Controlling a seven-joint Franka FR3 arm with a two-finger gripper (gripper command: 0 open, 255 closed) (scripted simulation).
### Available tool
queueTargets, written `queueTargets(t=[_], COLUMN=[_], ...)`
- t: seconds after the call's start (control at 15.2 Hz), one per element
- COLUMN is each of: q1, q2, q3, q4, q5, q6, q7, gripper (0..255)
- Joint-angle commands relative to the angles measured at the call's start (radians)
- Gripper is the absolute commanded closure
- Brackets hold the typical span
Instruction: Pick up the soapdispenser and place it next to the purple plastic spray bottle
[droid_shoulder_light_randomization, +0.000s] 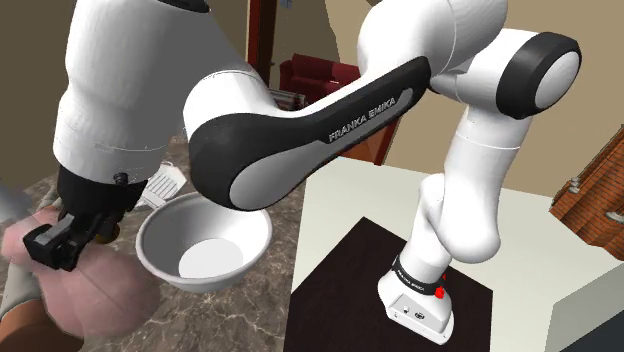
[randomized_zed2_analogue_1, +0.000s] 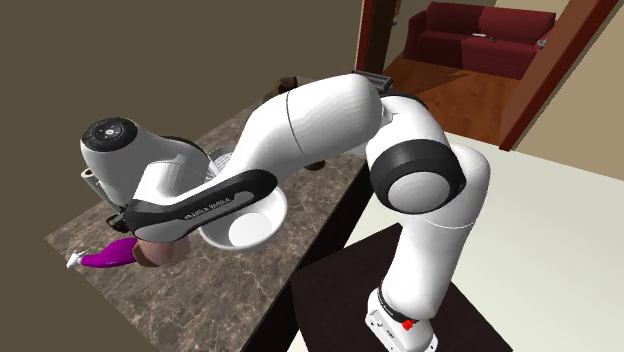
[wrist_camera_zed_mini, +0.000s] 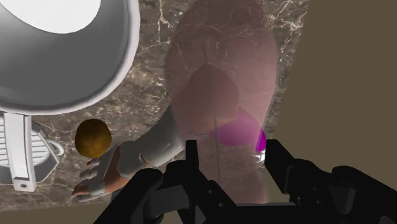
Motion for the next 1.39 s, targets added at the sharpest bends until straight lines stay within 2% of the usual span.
queueTargets(t=[0.0, 0.33, 0.59, 1.32], q1=[0.037, 0.143, 0.226, 0.24], q2=[0.061, 0.218, 0.336, 0.389], q3=[0.008, 0.0, -0.015, -0.048], q4=[0.053, 0.202, 0.331, 0.268], q5=[-0.058, -0.175, -0.238, -0.296], q6=[-0.009, -0.045, -0.082, 0.025], q7=[0.07, 0.201, 0.268, 0.33], gripper=[255, 255, 255, 255])
